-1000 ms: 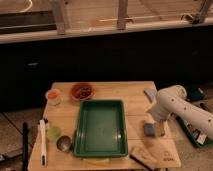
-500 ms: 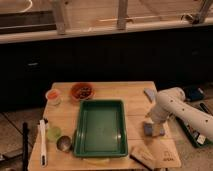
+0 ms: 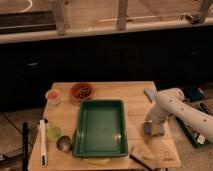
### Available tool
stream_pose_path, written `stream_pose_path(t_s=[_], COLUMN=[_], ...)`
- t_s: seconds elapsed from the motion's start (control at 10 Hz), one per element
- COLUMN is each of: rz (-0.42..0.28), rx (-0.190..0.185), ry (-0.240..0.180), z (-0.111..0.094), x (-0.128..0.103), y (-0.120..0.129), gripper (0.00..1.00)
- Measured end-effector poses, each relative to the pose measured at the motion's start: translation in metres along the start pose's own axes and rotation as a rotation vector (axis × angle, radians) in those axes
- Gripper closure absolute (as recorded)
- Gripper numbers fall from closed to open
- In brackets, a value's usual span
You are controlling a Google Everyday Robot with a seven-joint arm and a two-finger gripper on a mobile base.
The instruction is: Wipe tray with sponge
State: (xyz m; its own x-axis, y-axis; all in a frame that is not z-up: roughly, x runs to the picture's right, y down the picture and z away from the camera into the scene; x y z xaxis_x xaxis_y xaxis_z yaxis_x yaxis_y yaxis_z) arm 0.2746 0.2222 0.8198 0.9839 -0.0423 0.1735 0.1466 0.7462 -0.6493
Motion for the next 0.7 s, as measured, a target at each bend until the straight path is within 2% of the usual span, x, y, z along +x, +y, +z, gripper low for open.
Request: stream_pose_path(t_s=[0.1, 0.3, 0.5, 0.6, 0.7], rz=[-0.002, -0.005, -0.013, -0.027, -0.041], rx=[0.006, 0.01, 0.016, 0.018, 0.019], ry=[0.001, 0.0, 0.002, 0.009, 0.015], z=[-0.004, -0.006, -0.011, -0.023, -0.033], x=[-0.003, -0.005, -0.006, -0.009, -0.013], y=[-0.001, -0.001, -0.002, -0.002, -0.001], gripper=[0.73, 0.8, 0.93, 0.97, 0.97])
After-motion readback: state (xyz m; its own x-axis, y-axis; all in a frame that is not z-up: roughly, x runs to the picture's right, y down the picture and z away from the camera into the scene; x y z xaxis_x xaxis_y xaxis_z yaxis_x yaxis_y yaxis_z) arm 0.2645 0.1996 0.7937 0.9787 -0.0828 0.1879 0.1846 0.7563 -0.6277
